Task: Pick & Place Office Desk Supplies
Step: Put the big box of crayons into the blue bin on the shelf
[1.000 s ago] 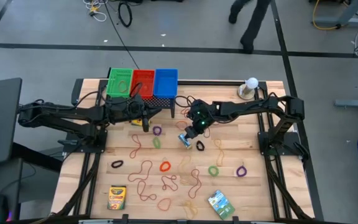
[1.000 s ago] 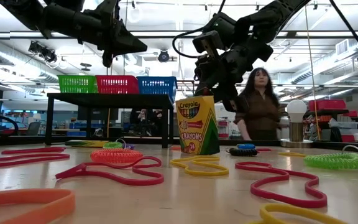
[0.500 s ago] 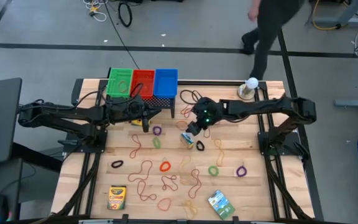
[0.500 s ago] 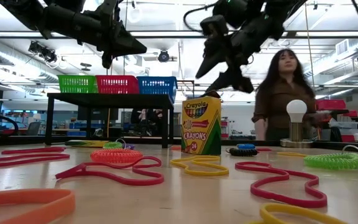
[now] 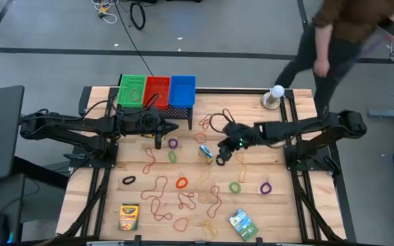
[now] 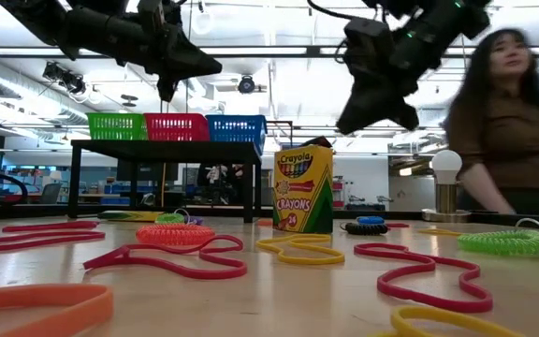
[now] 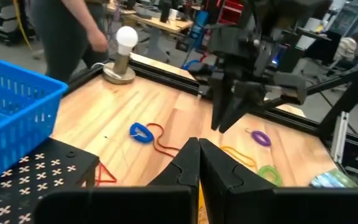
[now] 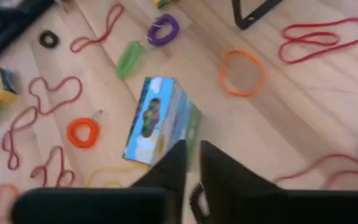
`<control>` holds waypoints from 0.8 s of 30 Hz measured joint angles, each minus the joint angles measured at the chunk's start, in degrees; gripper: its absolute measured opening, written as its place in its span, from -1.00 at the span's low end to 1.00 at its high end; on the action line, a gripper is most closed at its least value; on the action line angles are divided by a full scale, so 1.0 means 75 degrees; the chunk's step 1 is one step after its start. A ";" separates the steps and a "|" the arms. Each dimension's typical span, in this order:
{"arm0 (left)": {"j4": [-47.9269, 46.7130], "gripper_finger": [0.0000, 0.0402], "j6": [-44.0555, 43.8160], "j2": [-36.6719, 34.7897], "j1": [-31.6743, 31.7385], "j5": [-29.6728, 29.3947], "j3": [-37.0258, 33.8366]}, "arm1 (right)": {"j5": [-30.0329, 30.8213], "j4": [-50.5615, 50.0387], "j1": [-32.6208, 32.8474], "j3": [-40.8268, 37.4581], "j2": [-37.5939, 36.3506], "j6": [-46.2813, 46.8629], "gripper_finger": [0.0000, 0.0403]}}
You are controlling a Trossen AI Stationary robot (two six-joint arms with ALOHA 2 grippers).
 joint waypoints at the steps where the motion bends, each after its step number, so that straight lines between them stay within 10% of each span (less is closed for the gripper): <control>1: -0.0131 -0.97 0.0045 0.0059 -0.0001 0.0079 0.0077 | 0.0130 0.0293 0.0095 -0.0253 -0.0047 0.0177 -0.87; 13: -0.2649 -0.92 0.1706 0.2703 -0.0002 0.0902 0.2680 | 0.1682 0.0834 0.0780 -0.1886 -0.1338 0.1103 -0.96; 24: -0.5086 -0.42 0.4151 0.4960 -0.0619 0.0937 0.5450 | 0.1746 0.0642 0.0751 -0.2666 -0.2226 0.1435 -0.93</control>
